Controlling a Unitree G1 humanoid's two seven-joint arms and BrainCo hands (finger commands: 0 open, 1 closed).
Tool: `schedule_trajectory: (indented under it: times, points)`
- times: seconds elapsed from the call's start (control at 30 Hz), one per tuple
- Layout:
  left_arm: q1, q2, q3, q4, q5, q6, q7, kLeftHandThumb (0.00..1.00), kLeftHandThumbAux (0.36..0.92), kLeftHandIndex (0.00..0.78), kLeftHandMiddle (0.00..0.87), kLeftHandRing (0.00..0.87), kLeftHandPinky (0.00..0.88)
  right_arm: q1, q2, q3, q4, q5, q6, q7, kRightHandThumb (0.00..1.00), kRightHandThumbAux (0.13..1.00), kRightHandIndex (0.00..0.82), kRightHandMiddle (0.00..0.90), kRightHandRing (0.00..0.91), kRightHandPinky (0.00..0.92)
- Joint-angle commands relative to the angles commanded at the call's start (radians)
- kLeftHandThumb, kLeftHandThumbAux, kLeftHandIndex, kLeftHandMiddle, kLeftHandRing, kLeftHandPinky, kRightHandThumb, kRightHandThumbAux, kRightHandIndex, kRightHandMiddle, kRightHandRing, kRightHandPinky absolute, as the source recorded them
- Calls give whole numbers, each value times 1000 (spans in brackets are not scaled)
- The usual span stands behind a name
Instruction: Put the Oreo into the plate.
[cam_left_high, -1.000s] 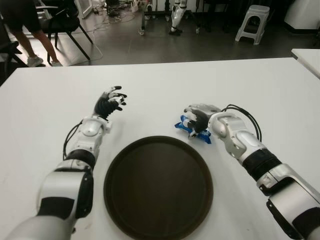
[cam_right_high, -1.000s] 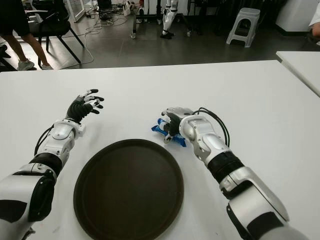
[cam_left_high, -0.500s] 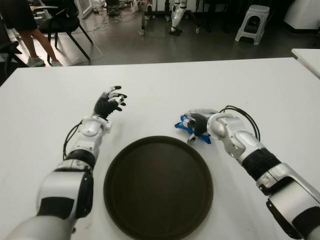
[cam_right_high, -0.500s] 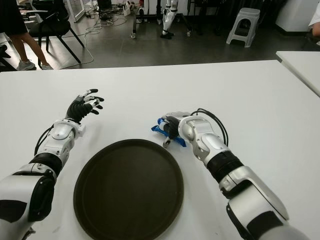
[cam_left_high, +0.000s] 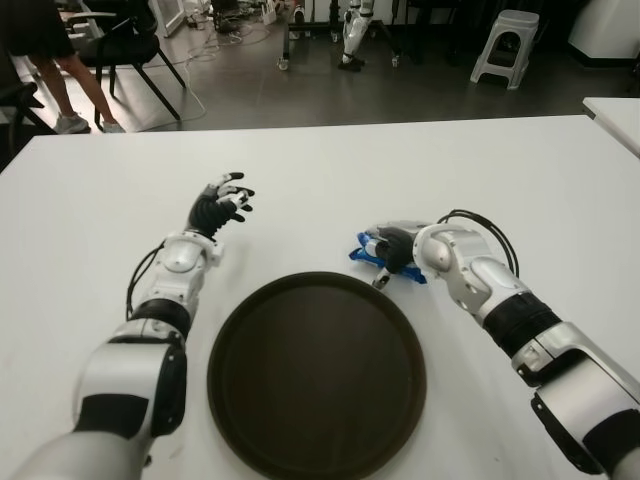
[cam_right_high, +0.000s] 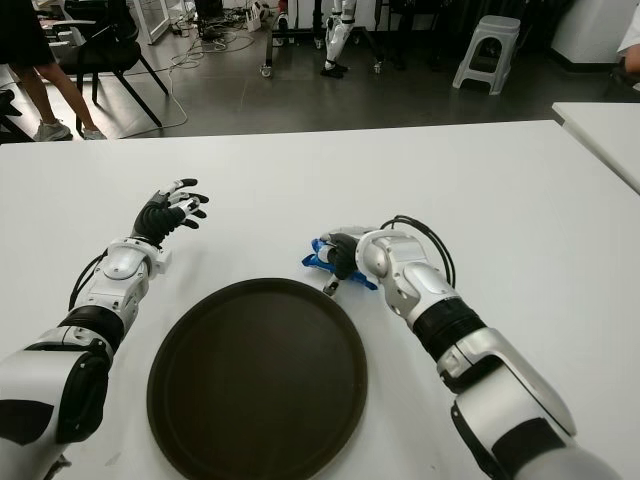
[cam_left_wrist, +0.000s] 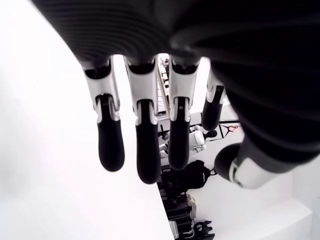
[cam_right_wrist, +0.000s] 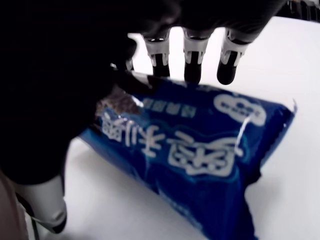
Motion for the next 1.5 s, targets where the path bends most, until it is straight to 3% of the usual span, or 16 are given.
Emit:
schedule_trajectory:
  times: [0.33,0.9,1.2,1.5]
  points:
    - [-7,-6,9,1,-12,8,3,193,616,185,337,413,464,-14,6,-13,69,30,-32,-50,0,710,58,104,77,35]
    - [-10,-14,20,1,-23,23,5,207,656,184,324,398,468,-25,22,-33,134,50,-50,-116,0,730,78,157,138,158]
    - [-10,-14,20,0,-24,21,0,202,636,186,338,410,458,-26,33,-42,162,48,-47,-193,0,734,144,201,175,191]
    - [-5,-13,21,-3,-33,2,-11,223,630,194,347,419,469,-30,38,-44,167,48,-21,-222,0,739,108,178,157,167]
